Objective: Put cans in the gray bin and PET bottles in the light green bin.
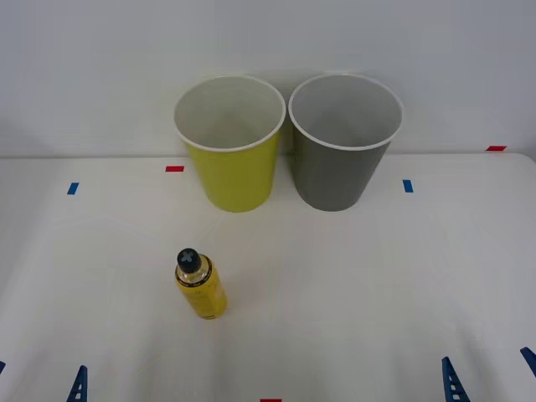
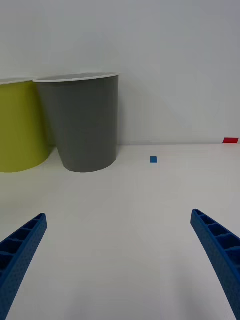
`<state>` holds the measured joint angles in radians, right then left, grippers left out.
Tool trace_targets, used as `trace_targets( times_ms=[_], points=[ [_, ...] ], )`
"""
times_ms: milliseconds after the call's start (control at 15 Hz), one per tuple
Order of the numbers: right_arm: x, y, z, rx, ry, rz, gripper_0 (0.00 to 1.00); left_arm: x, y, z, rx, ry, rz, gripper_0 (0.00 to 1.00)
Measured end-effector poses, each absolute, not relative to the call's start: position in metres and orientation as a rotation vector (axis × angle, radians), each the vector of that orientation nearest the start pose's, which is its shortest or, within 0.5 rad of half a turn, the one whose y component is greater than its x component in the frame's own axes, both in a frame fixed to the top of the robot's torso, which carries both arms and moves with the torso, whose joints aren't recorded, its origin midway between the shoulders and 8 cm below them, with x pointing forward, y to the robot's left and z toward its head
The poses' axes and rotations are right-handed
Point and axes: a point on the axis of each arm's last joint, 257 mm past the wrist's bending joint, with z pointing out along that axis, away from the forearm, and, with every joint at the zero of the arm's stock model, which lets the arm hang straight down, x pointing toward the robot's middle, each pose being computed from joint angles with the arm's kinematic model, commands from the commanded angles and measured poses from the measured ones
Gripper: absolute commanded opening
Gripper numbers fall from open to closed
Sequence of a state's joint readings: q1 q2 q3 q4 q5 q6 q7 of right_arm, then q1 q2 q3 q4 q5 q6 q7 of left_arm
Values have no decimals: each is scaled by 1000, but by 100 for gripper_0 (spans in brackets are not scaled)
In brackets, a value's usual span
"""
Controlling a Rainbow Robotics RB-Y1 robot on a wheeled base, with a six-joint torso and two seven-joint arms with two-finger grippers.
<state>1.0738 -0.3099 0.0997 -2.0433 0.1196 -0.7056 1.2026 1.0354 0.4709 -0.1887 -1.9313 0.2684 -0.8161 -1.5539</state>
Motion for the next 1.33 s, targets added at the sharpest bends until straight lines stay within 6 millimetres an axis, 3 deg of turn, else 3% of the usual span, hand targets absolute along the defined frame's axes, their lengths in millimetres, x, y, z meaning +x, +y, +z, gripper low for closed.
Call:
trace_targets(
  times_ms=[1333],
  points=[
    [221,-271,-220,-64,1494,112,100,208,308,-233,39,1475,-3,100]
  ],
)
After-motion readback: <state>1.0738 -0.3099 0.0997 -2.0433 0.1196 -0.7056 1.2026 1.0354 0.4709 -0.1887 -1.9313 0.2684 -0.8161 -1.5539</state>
